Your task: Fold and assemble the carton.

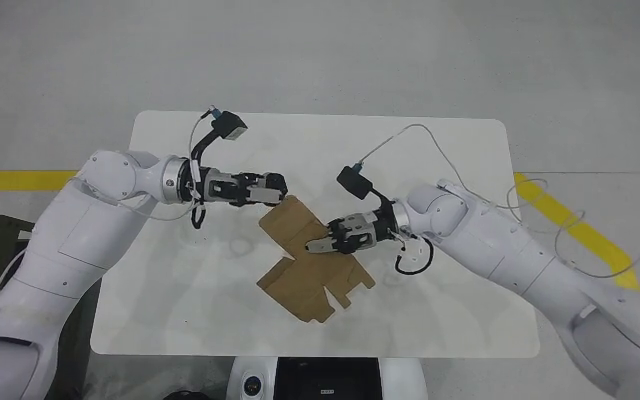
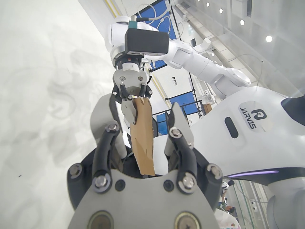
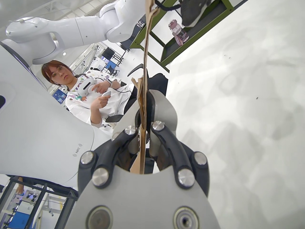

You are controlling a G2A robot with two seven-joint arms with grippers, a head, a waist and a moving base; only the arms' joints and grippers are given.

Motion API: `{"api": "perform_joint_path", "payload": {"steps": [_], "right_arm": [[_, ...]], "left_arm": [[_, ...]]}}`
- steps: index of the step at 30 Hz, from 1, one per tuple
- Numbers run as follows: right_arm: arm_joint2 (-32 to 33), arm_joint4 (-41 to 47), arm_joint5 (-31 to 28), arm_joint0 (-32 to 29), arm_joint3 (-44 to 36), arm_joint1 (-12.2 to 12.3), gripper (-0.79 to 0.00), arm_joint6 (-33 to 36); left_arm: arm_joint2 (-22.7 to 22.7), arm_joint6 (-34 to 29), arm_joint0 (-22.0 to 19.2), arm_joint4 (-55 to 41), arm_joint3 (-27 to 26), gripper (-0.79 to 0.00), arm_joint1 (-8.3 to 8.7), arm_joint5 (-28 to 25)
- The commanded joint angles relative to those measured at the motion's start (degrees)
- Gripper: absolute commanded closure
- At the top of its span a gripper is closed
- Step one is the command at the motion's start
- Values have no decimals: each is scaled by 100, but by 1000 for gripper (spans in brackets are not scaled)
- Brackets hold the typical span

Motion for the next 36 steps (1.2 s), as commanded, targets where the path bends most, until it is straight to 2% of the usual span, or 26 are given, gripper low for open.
{"api": "perform_joint_path", "payload": {"steps": [1, 9, 15, 23, 28, 33, 34, 35, 36], "right_arm": [[72, 125, 0, 17, 92, 7, 0, -1], [876, 427, 0, -305, 533, -44, 0, -255], [1287, -257, 35, -559, 652, -178, 0, -1256], [1617, -1428, 625, -896, 252, -406, 0, -2882], [1807, -1787, 831, -1119, -25, -477, 0, -3337], [2024, -1999, 974, -1381, -276, -487, 0, -3507], [2067, -2030, 1000, -1437, -335, -484, 0, -3516], [2108, -2073, 1022, -1500, -397, -479, 0, -3515], [2153, -2108, 1042, -1568, -459, -473, 0, -3519]], "left_arm": [[-49, 62, 16, -34, -1, -785, 19, -60], [-210, 476, 144, 393, 114, -785, 135, -474], [-166, 690, 294, 637, 59, -785, 213, -687], [42, 965, 489, 1238, -310, -785, 327, -961], [152, 1099, 521, 1393, -375, -785, 405, -1095], [254, 1171, 501, 1457, -397, -785, 475, -1168], [272, 1189, 496, 1462, -395, -730, 487, -1185], [288, 1208, 488, 1462, -390, -385, 500, -1204], [303, 1231, 485, 1452, -378, -292, 511, -1227]]}}
